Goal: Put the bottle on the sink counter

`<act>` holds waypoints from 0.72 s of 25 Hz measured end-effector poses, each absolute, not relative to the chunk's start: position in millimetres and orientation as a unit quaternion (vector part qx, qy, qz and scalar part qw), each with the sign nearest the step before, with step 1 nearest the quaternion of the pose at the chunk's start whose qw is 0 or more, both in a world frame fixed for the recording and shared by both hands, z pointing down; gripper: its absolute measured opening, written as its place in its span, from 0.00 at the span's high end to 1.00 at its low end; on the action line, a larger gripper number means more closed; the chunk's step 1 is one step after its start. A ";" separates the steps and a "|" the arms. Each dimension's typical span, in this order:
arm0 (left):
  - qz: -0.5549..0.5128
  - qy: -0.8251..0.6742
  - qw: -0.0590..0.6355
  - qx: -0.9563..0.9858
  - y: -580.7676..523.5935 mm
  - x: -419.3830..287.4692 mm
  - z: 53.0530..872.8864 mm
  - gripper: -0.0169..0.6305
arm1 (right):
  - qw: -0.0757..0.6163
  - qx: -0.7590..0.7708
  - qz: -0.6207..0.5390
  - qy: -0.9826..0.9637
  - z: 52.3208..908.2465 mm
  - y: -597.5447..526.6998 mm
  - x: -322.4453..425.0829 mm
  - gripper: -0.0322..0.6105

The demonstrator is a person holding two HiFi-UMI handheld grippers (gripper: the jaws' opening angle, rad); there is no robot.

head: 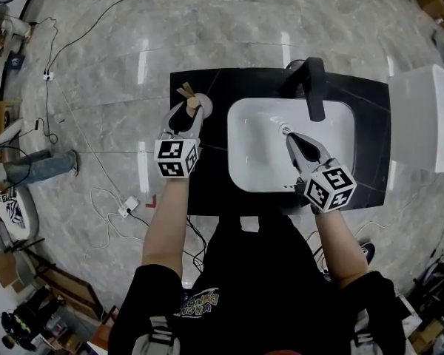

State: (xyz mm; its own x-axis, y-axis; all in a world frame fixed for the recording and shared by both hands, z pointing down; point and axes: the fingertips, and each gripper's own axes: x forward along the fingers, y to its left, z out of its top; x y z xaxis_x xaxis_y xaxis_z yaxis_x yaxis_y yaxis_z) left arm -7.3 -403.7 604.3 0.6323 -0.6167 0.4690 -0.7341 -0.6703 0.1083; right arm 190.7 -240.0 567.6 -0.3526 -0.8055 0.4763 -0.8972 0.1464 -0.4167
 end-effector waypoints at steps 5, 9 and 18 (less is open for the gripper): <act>0.194 -0.386 0.145 0.890 -381.9 -32.3 588.9 0.77 | 0.062 0.569 0.322 -0.754 560.3 -234.2 179.8 0.91; 0.191 -0.373 0.145 0.897 -353.6 -48.7 569.2 0.97 | 0.056 0.573 0.313 -0.756 548.6 -228.1 166.2 0.91; 0.155 -0.332 0.163 0.916 -300.3 -74.2 513.3 0.97 | 0.045 0.598 0.284 -0.748 520.6 -201.1 140.5 0.91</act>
